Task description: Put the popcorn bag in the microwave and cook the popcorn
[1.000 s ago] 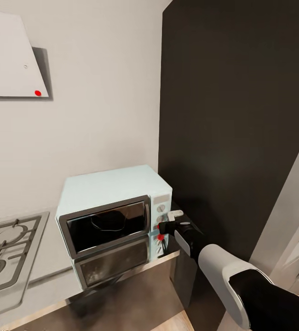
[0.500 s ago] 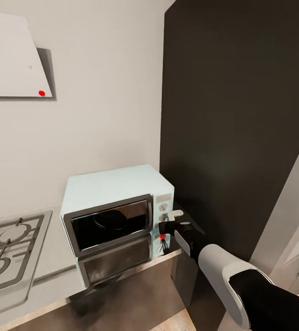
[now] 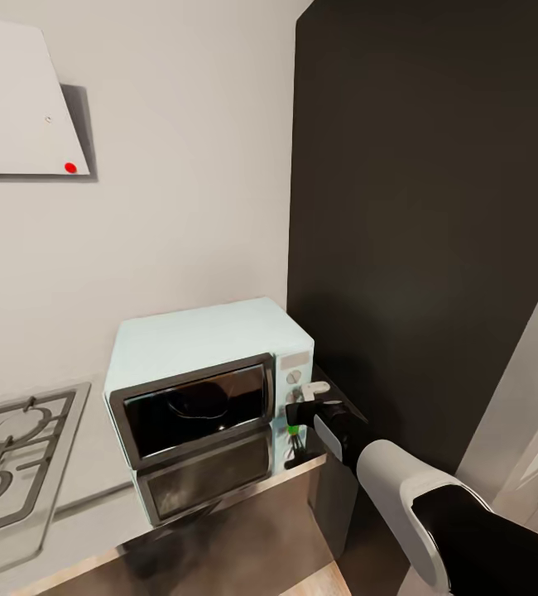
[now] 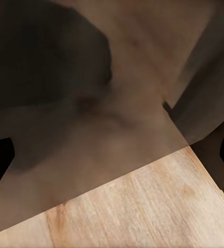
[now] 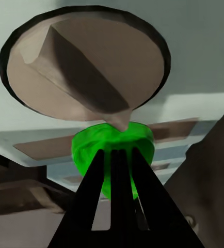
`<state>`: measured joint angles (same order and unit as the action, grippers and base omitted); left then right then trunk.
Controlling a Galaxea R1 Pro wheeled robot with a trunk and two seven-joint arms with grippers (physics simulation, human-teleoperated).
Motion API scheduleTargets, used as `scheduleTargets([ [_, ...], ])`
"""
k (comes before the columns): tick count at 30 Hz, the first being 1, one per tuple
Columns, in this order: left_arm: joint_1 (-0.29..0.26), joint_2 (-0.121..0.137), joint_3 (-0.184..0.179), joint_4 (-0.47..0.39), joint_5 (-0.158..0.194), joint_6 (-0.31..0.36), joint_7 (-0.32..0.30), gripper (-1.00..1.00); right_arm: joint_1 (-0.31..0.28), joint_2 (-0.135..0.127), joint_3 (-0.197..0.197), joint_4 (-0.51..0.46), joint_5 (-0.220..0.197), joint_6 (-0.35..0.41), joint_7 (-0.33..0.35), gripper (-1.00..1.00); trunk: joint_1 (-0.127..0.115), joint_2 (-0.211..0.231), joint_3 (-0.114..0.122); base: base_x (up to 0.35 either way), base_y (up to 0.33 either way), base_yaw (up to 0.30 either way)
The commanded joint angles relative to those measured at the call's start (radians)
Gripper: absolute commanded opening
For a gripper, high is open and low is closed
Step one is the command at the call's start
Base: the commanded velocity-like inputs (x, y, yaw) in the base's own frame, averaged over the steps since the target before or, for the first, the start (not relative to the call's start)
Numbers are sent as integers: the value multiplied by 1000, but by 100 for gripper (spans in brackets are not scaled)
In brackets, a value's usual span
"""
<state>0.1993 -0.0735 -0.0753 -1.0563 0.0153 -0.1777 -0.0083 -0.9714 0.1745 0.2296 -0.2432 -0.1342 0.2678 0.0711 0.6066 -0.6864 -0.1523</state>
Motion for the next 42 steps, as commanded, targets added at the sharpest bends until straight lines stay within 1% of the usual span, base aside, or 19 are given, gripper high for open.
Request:
scheduleTargets([
  [1, 0, 0, 0, -1, 2, -2, -1, 100, -1, 0, 2, -5, -7, -47, -1, -100, 1, -1, -1, 0, 0, 0],
  [13, 0, -2, -6, -1, 2, -2, -1, 100, 1, 0, 2, -18, -5, -49, 3, -100, 1, -1, -1, -277, 0, 0],
  [16, 0, -2, -6, 0, 2, -2, -1, 100, 53, 0, 3, -128, -4, -61, 32, -100, 1, -1, -1, -343, 0, 0],
  [18, 0, -2, -6, 0, 2, -2, -1, 100, 124, 0, 6, -280, -2, -21, 38, -100, 1, -1, -1, -343, 0, 0],
  [19, 0, -2, -5, 0, 3, -2, -1, 100, 169, 0, 10, -391, -1, 20, 38, -100, 1, -1, -1, -343, 0, 0],
  [20, 0, -2, -5, 0, 3, -2, -1, 100, 222, 0, 16, -523, 0, 73, 38, -100, 1, -1, -1, -343, 0, 0],
  [22, 0, -2, -3, 0, 3, -2, -1, 100, 389, 0, 23, -903, 15, 221, 34, -100, 1, -1, -1, -343, 0, 0],
  [23, 0, -2, -2, 0, 3, -2, -1, 100, 435, -4, 23, -1017, 25, 265, 34, -100, 1, -1, -1, -343, 0, 0],
  [25, 0, -2, -1, 1, 4, -2, -1, 100, 494, -38, 23, -1160, 34, 315, 33, -100, 1, -1, -1, -343, 0, 0],
  [27, 0, -2, 0, 1, 5, -2, -1, 100, 554, -61, 23, -1279, 38, 344, 33, -100, 1, -1, -1, -343, 0, 0],
  [29, 0, -2, 2, 2, 6, -2, -1, 100, 618, -79, 21, -1333, 40, 351, 33, -100, 1, -1, -1, -343, 0, 0],
  [31, -4, -2, 2, 28, 6, -2, 0, 100, 701, -128, 25, -1347, 39, 329, 35, -100, 1, -1, -1, -343, 0, 0],
  [34, -57, -2, 18, 126, 8, -2, 4, 100, 918, -219, 31, -1346, 41, 170, 35, -100, 1, -1, -1, -343, 0, 0],
  [35, -75, -2, 44, 196, 7, -1, 4, 100, 1005, -252, 33, -1330, 41, 100, 33, -100, 1, -1, -1, -344, 0, 0],
  [36, -95, 0, 78, 276, 7, -1, 4, 100, 1102, -275, 32, -1293, 44, 16, 31, -100, 1, -1, -1, -343, 0, 0],
  [37, -126, 4, 120, 359, 7, -1, 4, 100, 1171, -287, 33, -1242, 60, -92, 31, -100, 1, -1, -1, -343, 0, 0],
  [38, -148, 7, 149, 418, 6, -1, 4, 100, 1211, -290, 32, -1186, 85, -173, 31, 100, 1, -1, -1, -344, 0, 0],
  [40, -180, 15, 188, 524, 6, -1, 3, 100, 1244, -288, 22, -1012, 123, -269, 25, 100, 1, -1, -1, -323, 0, 0],
  [42, -190, 19, 200, 570, 5, 0, 3, 100, 1239, -289, 17, -844, 132, -316, 17, 100, 1, -1, -1, -136, 0, 0],
])
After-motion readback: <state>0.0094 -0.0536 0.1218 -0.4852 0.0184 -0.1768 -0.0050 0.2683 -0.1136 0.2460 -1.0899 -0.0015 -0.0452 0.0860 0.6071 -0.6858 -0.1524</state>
